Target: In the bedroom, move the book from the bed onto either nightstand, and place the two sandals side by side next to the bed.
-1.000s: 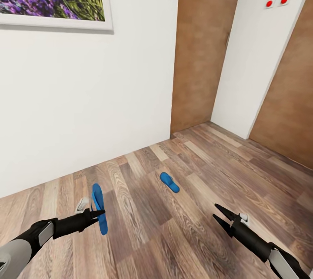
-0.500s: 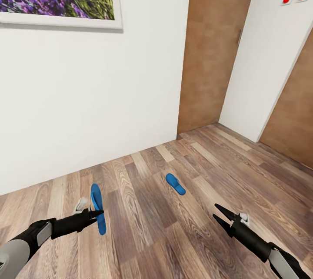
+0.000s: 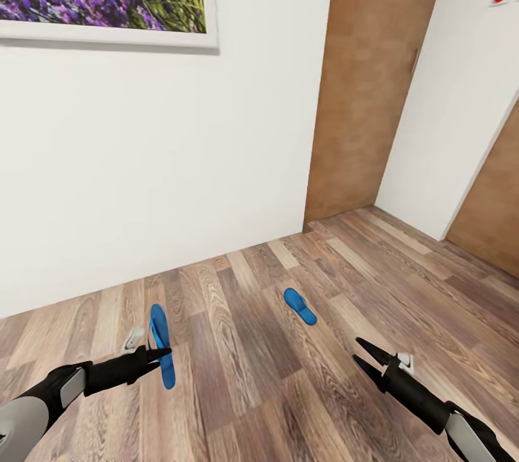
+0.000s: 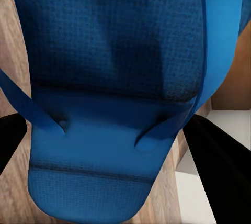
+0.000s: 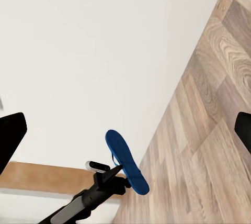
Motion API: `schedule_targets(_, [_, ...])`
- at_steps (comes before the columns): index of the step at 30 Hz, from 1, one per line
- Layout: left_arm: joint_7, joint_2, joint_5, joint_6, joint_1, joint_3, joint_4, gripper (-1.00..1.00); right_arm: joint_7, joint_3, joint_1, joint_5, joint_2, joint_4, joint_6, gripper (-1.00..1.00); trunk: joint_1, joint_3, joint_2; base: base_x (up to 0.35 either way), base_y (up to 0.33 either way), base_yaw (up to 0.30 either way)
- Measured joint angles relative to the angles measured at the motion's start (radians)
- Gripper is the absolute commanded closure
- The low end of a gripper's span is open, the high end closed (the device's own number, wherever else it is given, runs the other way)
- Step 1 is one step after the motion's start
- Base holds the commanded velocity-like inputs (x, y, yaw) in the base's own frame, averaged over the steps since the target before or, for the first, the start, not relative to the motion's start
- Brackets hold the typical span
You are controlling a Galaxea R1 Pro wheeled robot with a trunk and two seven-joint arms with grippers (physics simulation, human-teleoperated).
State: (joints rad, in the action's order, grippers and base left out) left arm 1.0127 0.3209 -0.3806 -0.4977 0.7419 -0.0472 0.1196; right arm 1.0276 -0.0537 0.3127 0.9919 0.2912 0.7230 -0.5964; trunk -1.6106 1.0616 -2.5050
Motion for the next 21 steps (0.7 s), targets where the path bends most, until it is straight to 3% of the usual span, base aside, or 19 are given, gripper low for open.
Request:
schedule_targets(7, [-0.001,0.000,0.000,0.000,0.000,0.000,-0.001,1.00,0.000,0.000,0.000,0.000,0.000,0.000,0.001,-1.00,0.000,0.000,0.000,0.038,-0.037,0.119])
schedule_targets(21, [0.000,0.001,0.000,0.000,0.000,0.000,-0.007,1.00,0.000,0.000,0.000,-0.001,0.000,0.000,0.000,-1.00,0.000,0.000,0.000,0.110,-0.139,0.119])
